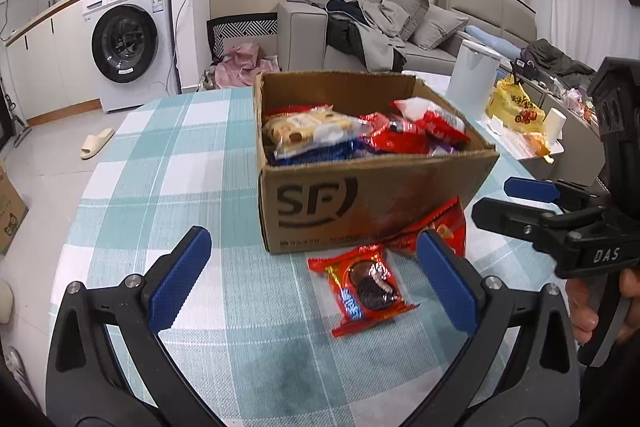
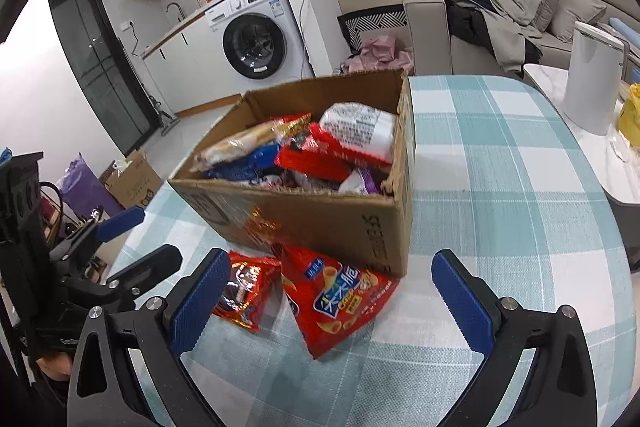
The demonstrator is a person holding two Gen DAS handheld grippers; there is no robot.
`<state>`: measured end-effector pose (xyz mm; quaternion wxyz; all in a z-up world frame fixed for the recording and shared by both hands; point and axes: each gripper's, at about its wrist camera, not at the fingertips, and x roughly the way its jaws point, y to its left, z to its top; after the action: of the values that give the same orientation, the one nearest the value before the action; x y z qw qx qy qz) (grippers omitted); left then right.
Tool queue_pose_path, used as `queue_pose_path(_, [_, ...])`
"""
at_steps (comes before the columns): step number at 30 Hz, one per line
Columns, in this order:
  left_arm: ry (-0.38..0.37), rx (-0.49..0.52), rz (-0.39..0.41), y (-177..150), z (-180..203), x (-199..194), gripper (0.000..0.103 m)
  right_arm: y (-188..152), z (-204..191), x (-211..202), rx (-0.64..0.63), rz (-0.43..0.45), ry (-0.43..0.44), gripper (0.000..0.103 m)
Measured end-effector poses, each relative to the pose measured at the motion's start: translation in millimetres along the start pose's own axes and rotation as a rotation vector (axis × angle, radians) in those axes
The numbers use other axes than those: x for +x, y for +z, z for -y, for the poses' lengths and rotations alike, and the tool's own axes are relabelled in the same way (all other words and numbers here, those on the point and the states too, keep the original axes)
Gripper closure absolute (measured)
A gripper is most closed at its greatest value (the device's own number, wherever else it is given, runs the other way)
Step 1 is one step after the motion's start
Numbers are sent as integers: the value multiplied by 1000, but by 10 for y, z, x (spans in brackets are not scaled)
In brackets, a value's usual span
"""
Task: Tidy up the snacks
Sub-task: 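Open both grippers and pull them back from the box, then grasp the red Oreo pack with left while right grasps red chip bag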
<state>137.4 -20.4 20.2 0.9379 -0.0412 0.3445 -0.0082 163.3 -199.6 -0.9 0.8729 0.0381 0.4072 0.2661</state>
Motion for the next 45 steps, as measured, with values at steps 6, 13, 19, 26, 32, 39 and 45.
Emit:
queue_pose_path(6, [-7,-24,-13,-88,-17,81,1,-67,0,130,-21,-39,-28,1])
queue_pose_path(13, [0,-30,-44,-143,-50,198,1,-140,72,277,-18,-87,-58,1])
queue_pose_path(19, [13,-31,-72,-184,-50,304,1,-185,101,417,-29,-129,-76,1])
queue_pose_path(26, [19,-20,-79,-192,-66,360,1,-246,68,596,-48,-161,-89,1])
queue_pose_path(32, [25,-41,-84,-192,-135,408,1,-281,17,710,-66,-175,-152,1])
queue_pose_path(39, [17,-63,-103,-197,-226,472,1,-291,-70,785,-94,-157,-178,7])
queue_pose_path(45, [13,-52,-105,-197,-224,500,1,-297,-138,725,-125,-144,-146,25])
